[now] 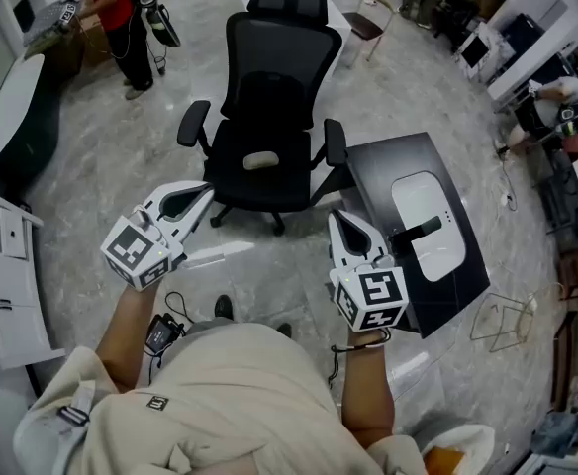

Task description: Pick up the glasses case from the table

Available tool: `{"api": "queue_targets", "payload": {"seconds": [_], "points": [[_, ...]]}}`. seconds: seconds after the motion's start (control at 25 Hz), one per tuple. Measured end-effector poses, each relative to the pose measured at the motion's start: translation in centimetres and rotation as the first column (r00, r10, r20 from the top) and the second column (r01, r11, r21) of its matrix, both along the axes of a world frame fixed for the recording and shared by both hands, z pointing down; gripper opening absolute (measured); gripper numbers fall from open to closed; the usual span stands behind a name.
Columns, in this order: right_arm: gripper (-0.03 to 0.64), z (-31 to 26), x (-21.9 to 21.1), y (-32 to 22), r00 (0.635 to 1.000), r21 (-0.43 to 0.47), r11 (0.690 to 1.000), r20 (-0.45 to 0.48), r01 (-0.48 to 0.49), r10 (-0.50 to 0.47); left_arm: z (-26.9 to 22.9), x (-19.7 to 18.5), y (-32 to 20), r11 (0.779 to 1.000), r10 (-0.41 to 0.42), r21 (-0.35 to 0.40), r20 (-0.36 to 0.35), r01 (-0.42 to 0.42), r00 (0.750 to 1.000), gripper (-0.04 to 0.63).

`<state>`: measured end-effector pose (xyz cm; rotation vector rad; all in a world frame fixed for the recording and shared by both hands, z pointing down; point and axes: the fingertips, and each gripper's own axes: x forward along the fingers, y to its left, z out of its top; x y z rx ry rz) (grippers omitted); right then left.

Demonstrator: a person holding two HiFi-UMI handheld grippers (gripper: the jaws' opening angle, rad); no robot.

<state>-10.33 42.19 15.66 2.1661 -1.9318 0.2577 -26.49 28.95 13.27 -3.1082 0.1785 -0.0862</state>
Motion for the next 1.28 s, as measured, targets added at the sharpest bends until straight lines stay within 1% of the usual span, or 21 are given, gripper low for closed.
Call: {"api": "queue_targets", "payload": {"seconds": [0.2,0.48,0.64,0.8,0.92,1.08,1.28], "points": [[0.023,0.5,0.2,-1.9,0.999,0.024,0.999,0.028,-0.034,0.033,0.8,0.8,-2.1,0.999,0.043,-0.007,-0.001,-0.043,0.999,0.015],[0.025,1.6,-0.2,-4.4,0.995,-0.001,0.996,0.039,-0.093,0.093,2.3,1.4,-5.3,0.994,0.108,-0.025,-0.002,-0.108,0.994,0.015],[0.025,2.6,0.0,-5.4,0.994,-0.026,0.995,0.046,-0.096,0.097,3.0,2.4,-6.3,0.991,0.119,-0.06,0.0,-0.118,0.993,0.015],[0.025,3.5,2.1,-7.1,0.995,-0.037,0.996,0.057,-0.084,0.086,4.1,4.4,-7.4,0.99,0.118,-0.077,0.009,-0.117,0.993,0.015],[0.025,4.2,3.5,-8.8,0.996,-0.035,0.998,0.068,-0.05,0.053,4.8,5.4,-8.2,0.993,0.1,-0.068,0.02,-0.099,0.995,0.015],[0.025,4.5,5.8,-11.4,0.996,-0.03,0.999,0.091,0.02,-0.018,4.6,7.0,-9.6,0.997,0.029,-0.07,0.041,-0.026,0.999,0.015],[0.025,4.7,9.0,-14.2,0.988,-0.029,0.993,0.111,0.111,-0.107,4.5,9.4,-10.5,0.997,-0.043,-0.057,0.062,0.046,0.997,0.015]]}}
